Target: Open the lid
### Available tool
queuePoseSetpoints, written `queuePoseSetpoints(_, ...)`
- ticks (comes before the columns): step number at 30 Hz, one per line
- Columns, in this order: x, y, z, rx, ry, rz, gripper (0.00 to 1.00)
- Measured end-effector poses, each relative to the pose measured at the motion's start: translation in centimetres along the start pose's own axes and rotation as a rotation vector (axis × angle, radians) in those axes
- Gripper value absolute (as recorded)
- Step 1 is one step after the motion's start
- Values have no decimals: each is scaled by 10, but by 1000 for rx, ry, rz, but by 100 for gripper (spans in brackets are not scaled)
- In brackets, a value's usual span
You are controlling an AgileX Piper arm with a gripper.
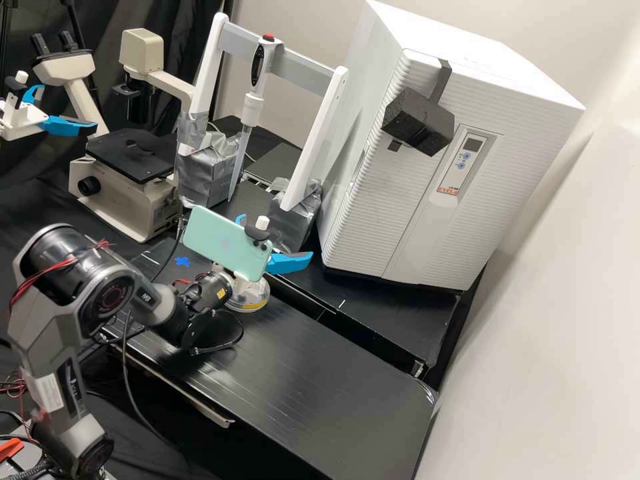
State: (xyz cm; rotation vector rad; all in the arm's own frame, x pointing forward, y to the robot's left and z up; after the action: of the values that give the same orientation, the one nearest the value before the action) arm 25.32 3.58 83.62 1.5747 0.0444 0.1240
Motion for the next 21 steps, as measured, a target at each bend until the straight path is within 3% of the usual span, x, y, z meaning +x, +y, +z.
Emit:
queuePoseSetpoints(5, -32, 2, 6, 8, 37, 27, 100)
queuePoseSetpoints(12, -67, -5, 17, -6, 0, -30, 100)
queuePoseSetpoints(21, -82, -9, 25, -14, -41, -50, 100)
